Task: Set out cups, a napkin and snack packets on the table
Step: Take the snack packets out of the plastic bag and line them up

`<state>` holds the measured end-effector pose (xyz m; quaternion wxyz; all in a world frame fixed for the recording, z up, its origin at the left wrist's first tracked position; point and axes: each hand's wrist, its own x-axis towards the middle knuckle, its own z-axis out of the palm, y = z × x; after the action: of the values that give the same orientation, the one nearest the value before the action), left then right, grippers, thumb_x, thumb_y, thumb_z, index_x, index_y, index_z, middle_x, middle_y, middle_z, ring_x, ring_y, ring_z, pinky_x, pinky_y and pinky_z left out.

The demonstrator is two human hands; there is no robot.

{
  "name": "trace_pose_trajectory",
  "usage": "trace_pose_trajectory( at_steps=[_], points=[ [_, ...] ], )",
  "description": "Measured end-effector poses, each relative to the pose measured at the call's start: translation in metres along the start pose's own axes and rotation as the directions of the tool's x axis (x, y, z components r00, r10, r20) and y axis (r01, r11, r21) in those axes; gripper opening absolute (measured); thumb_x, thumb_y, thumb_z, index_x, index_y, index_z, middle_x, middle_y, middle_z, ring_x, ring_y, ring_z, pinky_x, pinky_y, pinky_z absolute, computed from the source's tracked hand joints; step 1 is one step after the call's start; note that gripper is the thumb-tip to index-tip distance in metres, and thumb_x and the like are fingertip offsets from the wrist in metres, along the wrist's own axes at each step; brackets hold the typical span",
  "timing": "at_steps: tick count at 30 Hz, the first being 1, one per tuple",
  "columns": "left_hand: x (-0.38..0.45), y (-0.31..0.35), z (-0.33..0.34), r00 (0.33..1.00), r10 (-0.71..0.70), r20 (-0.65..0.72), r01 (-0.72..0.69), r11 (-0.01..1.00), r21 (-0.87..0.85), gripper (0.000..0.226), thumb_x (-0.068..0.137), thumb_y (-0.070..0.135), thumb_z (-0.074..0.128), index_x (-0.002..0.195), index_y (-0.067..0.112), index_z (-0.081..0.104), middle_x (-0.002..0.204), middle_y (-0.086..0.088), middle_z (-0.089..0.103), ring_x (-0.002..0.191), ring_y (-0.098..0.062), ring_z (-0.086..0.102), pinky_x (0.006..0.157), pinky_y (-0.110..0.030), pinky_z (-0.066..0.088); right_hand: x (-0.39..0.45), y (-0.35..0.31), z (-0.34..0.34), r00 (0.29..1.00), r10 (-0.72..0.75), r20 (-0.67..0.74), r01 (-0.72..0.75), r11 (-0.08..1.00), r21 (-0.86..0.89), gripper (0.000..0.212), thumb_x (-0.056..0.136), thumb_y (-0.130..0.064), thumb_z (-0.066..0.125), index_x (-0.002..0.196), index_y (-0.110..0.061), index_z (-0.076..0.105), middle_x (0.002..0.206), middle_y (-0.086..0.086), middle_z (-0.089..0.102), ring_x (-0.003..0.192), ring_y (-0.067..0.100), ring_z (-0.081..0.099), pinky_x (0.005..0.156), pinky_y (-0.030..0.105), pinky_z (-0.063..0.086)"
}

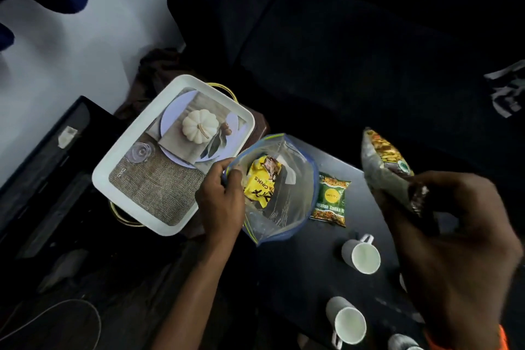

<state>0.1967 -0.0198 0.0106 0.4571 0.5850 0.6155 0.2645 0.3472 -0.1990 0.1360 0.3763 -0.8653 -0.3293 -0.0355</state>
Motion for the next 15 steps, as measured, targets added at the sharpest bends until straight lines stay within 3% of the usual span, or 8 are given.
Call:
trace_pose_trajectory(
  at_steps=[3,5,6,8,9,11,13,15],
  points=[
    [0.0,-0.001,-0.003,1.0,-0.004,0.012,0.004,1.0,0.012,0.019,0.094,0.012,0.061,0.106,0.016,0.075,0.075,-0.012,0.066,0.067,-0.03,0.055,0.063,-0.037,0.041,0.002,0.045,0.039,0.996,-0.091,0.016,0.092,0.982,-0.166,0.029,0.076,-0.011,0.083,0.09,-0.021,0.059,0.088,-0.009,0.046,0.083,0.019,0.045,0.065,0.027,0.033],
    [-0.001,-0.003,-0.002,1.0,-0.011,0.02,0.01,0.999,0.031,0.02,0.093,0.013,0.061,0.107,0.017,0.075,0.071,-0.007,0.063,0.064,-0.027,0.053,0.062,-0.033,0.04,-0.002,0.078,0.075,0.976,-0.142,0.168,0.179,0.955,-0.237,0.025,0.074,-0.006,0.081,0.087,-0.017,0.063,0.086,0.002,0.054,0.08,0.028,0.048,0.066,0.037,0.035],
    [-0.003,-0.004,-0.001,1.0,-0.019,0.02,0.018,0.999,0.037,0.02,0.093,0.014,0.061,0.106,0.018,0.075,0.069,-0.002,0.062,0.063,-0.023,0.054,0.061,-0.031,0.039,-0.008,0.089,0.092,0.941,-0.122,0.315,0.216,0.934,-0.286,0.023,0.074,-0.007,0.082,0.089,-0.017,0.067,0.09,0.006,0.06,0.084,0.031,0.052,0.07,0.041,0.039],
    [-0.008,-0.006,0.001,0.999,-0.018,0.028,0.017,1.0,0.024,0.016,0.092,0.014,0.062,0.102,0.021,0.074,0.063,0.007,0.056,0.055,-0.006,0.05,0.055,-0.023,0.038,-0.023,0.104,0.115,0.799,0.012,0.601,0.258,0.896,-0.361,0.032,0.074,-0.021,0.083,0.105,-0.021,0.072,0.107,0.004,0.067,0.102,0.032,0.056,0.083,0.043,0.042],
    [-0.011,-0.007,0.002,0.999,-0.007,0.041,0.006,1.0,0.019,0.015,0.092,0.014,0.062,0.098,0.024,0.072,0.059,0.009,0.053,0.051,-0.003,0.049,0.05,-0.016,0.035,-0.027,0.107,0.119,0.758,0.058,0.65,0.242,0.9,-0.363,0.036,0.074,-0.026,0.083,0.108,-0.023,0.072,0.111,0.003,0.068,0.106,0.031,0.056,0.086,0.041,0.041],
    [-0.016,-0.009,0.003,0.997,0.004,0.077,-0.004,1.0,0.001,0.017,0.092,0.015,0.063,0.096,0.03,0.069,0.056,0.013,0.056,0.049,0.001,0.049,0.047,-0.01,0.035,-0.028,0.103,0.117,0.842,0.061,0.535,0.099,0.959,-0.265,0.026,0.074,-0.02,0.083,0.099,-0.019,0.075,0.099,0.004,0.071,0.097,0.032,0.061,0.08,0.039,0.045],
    [-0.021,-0.013,0.005,0.994,0.004,0.111,-0.001,1.0,-0.022,0.017,0.092,0.017,0.063,0.099,0.032,0.069,0.062,0.017,0.062,0.054,0.002,0.054,0.05,-0.008,0.038,-0.025,0.083,0.106,0.972,0.054,0.227,-0.033,0.995,-0.092,0.012,0.079,-0.016,0.079,0.089,-0.019,0.074,0.086,0.001,0.069,0.081,0.025,0.063,0.072,0.033,0.049],
    [-0.025,-0.016,0.007,0.99,0.001,0.14,0.004,0.999,-0.035,0.017,0.089,0.025,0.061,0.102,0.031,0.07,0.077,0.009,0.069,0.068,-0.003,0.063,0.062,-0.015,0.048,-0.022,0.047,0.097,1.0,0.027,0.001,-0.027,0.997,0.077,0.011,0.082,-0.016,0.075,0.085,-0.024,0.069,0.08,-0.007,0.065,0.07,0.015,0.061,0.067,0.026,0.049]
  ],
)
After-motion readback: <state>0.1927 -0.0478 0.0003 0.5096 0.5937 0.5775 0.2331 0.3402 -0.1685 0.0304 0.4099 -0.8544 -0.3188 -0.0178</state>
